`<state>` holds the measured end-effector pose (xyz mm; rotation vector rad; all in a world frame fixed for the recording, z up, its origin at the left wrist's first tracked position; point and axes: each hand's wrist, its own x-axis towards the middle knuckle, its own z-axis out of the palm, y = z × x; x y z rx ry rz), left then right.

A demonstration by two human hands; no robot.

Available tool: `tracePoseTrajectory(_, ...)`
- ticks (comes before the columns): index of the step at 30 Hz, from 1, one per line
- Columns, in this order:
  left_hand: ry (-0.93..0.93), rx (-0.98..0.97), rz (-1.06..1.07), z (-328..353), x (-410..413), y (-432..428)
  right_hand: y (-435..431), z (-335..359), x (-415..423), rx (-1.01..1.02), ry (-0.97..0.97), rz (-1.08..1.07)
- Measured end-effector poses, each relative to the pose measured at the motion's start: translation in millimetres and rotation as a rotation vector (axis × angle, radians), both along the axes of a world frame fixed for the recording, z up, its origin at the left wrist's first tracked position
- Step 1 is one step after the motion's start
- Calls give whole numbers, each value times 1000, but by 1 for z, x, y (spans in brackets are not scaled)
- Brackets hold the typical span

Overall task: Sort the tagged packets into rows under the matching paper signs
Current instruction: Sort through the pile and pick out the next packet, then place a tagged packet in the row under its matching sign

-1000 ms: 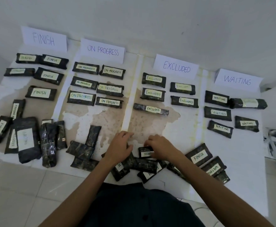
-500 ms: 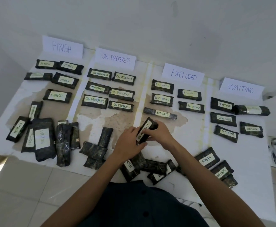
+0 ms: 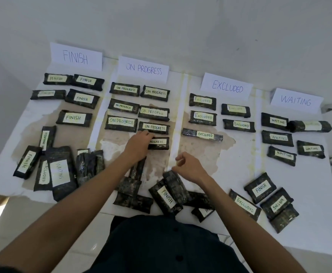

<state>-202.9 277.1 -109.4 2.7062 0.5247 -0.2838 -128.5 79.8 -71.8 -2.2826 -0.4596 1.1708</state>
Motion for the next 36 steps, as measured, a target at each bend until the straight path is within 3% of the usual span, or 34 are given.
tracePoseTrajectory(8,42,38,-88,-9,14,20,-27,-29,-39,-234,-301,402)
tracePoseTrajectory(11,1,53,-96,-8,9,19,-27,-32,-42,-240,-298,416)
tracePoseTrajectory(13,-51,13,-51,-3,3,14,-26,-33,-43,-238,-329,437)
tracePoseTrajectory(17,-143,-125,-13,12,-16,-8,-26,-37,-50,-305,-574,571)
tracePoseTrajectory(21,-130,-253,-34,20,-43,-32,-28,-34,-50,-289,-606,576)
tracePoseTrajectory(24,-134,-307,-31,22,-57,-44,-24,-25,-41,-189,-480,450)
tracePoseTrajectory(27,-159,-377,8,28,-64,-50,-22,-3,-20,-21,-120,39)
tracePoseTrajectory(30,-181,-422,10,34,-64,-55,-27,16,-6,143,177,-150)
tracePoseTrajectory(36,-219,-417,-16,45,-58,-64,-25,31,-6,206,265,-214)
